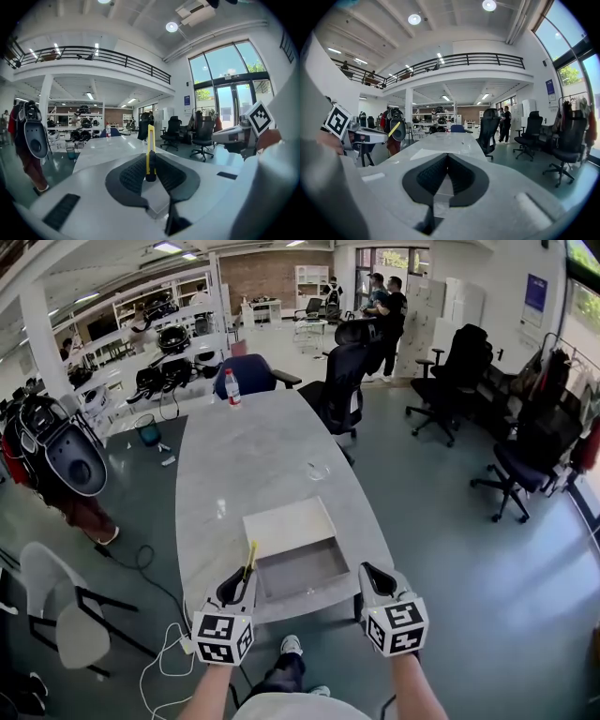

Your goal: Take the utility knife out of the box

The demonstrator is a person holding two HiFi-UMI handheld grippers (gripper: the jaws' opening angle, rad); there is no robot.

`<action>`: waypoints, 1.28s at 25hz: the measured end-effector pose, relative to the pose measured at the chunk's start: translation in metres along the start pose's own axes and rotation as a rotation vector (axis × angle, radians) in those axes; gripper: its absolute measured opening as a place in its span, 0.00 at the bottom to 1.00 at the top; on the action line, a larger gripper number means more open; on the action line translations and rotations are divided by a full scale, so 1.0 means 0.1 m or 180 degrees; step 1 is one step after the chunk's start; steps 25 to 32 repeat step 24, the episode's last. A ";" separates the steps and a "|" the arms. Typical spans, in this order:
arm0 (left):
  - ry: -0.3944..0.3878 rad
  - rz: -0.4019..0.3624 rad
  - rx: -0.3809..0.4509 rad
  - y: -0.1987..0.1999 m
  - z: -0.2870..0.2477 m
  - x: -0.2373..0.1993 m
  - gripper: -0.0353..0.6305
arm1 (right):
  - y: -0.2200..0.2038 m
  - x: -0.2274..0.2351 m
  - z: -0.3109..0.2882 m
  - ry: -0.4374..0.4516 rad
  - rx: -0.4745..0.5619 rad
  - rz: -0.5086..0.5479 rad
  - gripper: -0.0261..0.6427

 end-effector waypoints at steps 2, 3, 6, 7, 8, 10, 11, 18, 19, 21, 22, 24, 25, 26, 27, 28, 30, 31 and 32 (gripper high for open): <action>0.0013 0.0045 0.0021 -0.02 0.05 -0.04 0.15 | 0.00 -0.04 0.01 0.0003 0.0022 0.0027 0.05; 0.0020 0.0059 0.0017 -0.03 0.08 -0.05 0.15 | 0.01 -0.06 0.02 0.0003 0.0032 0.0033 0.05; 0.0042 0.0085 -0.0002 -0.06 0.14 -0.07 0.15 | 0.01 -0.10 0.05 0.0003 0.0043 0.0034 0.05; 0.0048 0.0093 -0.0005 -0.07 0.16 -0.07 0.15 | 0.01 -0.11 0.06 0.0001 0.0042 0.0033 0.05; 0.0054 0.0098 -0.0008 -0.09 0.17 -0.08 0.15 | 0.00 -0.12 0.07 0.0000 0.0041 0.0033 0.05; 0.0059 0.0106 -0.0014 -0.12 0.19 -0.10 0.15 | -0.02 -0.14 0.07 -0.0002 0.0032 0.0037 0.05; 0.0059 0.0110 -0.0019 -0.14 0.18 -0.10 0.15 | -0.03 -0.14 0.07 -0.0004 0.0027 0.0038 0.05; 0.0039 0.0146 -0.0043 -0.17 0.18 -0.09 0.15 | -0.05 -0.14 0.09 -0.0022 -0.0002 0.0047 0.05; 0.0035 0.0145 -0.0043 -0.18 0.18 -0.09 0.15 | -0.05 -0.14 0.09 -0.0025 -0.0004 0.0049 0.05; 0.0028 0.0143 -0.0045 -0.18 0.18 -0.09 0.15 | -0.05 -0.15 0.08 -0.0030 -0.0005 0.0053 0.05; 0.0025 0.0141 -0.0047 -0.18 0.18 -0.09 0.15 | -0.05 -0.15 0.09 -0.0032 -0.0005 0.0055 0.05; 0.0019 0.0138 -0.0052 -0.19 0.19 -0.08 0.15 | -0.05 -0.15 0.10 -0.0034 -0.0004 0.0058 0.05; 0.0019 0.0138 -0.0052 -0.19 0.19 -0.08 0.15 | -0.05 -0.15 0.10 -0.0034 -0.0004 0.0058 0.05; 0.0019 0.0138 -0.0052 -0.19 0.19 -0.08 0.15 | -0.05 -0.15 0.10 -0.0034 -0.0004 0.0058 0.05; 0.0019 0.0138 -0.0052 -0.19 0.19 -0.08 0.15 | -0.05 -0.15 0.10 -0.0034 -0.0004 0.0058 0.05; 0.0019 0.0138 -0.0052 -0.19 0.19 -0.08 0.15 | -0.05 -0.15 0.10 -0.0034 -0.0004 0.0058 0.05; 0.0019 0.0138 -0.0052 -0.19 0.19 -0.08 0.15 | -0.05 -0.15 0.10 -0.0034 -0.0004 0.0058 0.05; 0.0019 0.0138 -0.0052 -0.19 0.19 -0.08 0.15 | -0.05 -0.15 0.10 -0.0034 -0.0004 0.0058 0.05; 0.0019 0.0138 -0.0052 -0.19 0.19 -0.08 0.15 | -0.05 -0.15 0.10 -0.0034 -0.0004 0.0058 0.05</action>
Point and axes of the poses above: the fingertips, and each gripper's own axes: z backward along the fingers, x to its right, y out of its top, the point moved 6 cm from there along z, backward along the fingers, and after that the axes turned 5 degrees about y, right-handed, at the moved point
